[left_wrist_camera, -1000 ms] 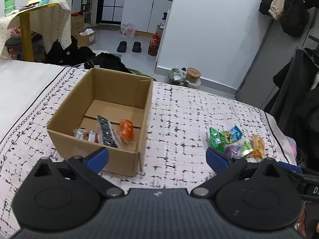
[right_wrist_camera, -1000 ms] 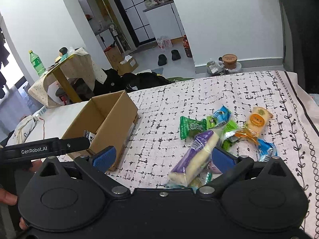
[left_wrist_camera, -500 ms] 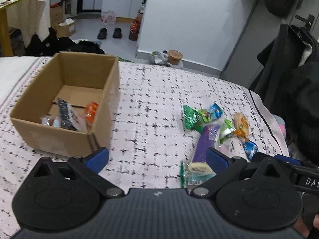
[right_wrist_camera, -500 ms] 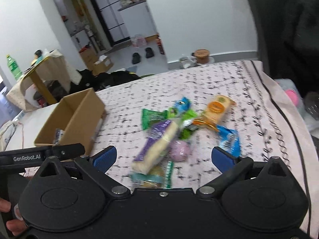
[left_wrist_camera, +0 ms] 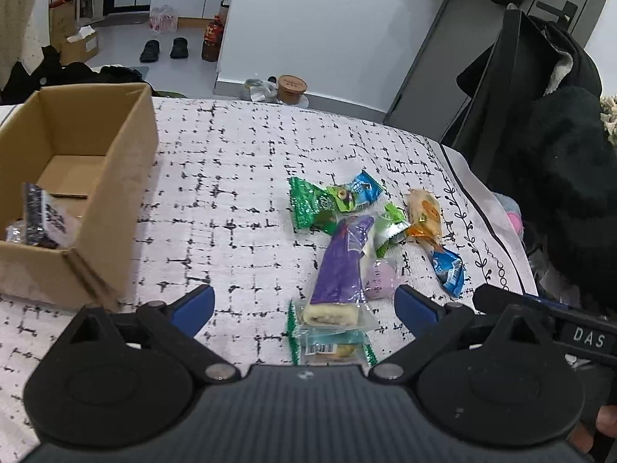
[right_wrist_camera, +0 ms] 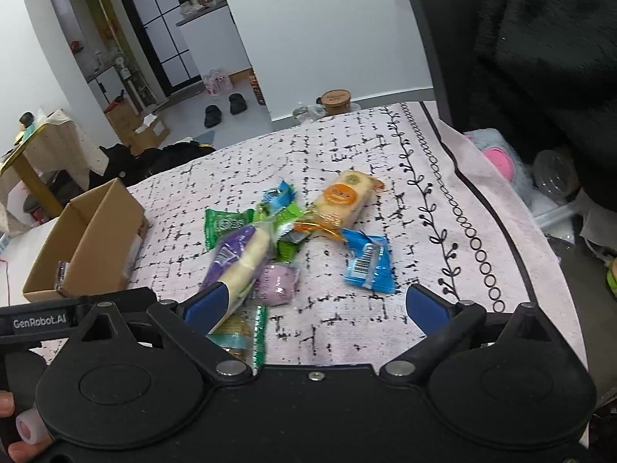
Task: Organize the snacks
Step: 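Withdraw both grippers from the box back toward the snack pile, then grasp the purple-wrapped bar with the left gripper while the right grasps the blue packet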
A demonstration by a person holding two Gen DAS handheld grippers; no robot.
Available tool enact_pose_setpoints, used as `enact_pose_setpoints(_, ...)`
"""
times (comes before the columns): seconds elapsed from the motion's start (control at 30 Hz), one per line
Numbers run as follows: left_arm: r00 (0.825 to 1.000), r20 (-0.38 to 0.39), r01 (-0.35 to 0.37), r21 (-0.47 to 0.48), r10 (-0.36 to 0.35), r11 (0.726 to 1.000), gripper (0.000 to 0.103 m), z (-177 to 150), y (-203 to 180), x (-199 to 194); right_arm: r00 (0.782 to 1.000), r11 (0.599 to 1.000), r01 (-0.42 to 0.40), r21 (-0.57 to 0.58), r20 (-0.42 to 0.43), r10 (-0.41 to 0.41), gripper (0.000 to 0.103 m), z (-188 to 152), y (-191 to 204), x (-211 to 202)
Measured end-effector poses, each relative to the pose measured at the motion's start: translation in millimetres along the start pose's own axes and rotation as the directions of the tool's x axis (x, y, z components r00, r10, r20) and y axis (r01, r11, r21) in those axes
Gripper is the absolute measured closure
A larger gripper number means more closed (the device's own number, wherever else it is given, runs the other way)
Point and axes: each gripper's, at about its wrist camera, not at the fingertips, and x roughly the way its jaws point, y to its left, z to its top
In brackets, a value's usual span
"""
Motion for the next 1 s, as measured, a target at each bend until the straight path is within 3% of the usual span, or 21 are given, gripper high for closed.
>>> enact_pose_setpoints(0.33,1.000,-0.021,0.002,0.022,-0.002,1.000,0.009,6,-9,25,1.000,0.999,0.030,0.023,0.001,-0.030,0.017,3,-12,10)
enact_pose_setpoints(0.5,0.999,-0.030,0.013,0.035,-0.012,0.999,0.018,9,-13,39,0.999,0.998,0.039,0.048,0.012,-0.040,0.020,10,-17,17)
enact_pose_setpoints(0.77,0.998,-0.060,0.029,0.042,-0.027,0.999,0.031,16,-15,60,0.998,0.995,0.069,0.077,-0.002,-0.069,0.034,19,-27,39)
enact_pose_setpoints(1.0,0.996,-0.087,0.020,0.015,-0.019,1.000,0.032,15,-14,75,0.996,0.989,0.080,0.121,-0.037,-0.076,0.041,20,-36,59)
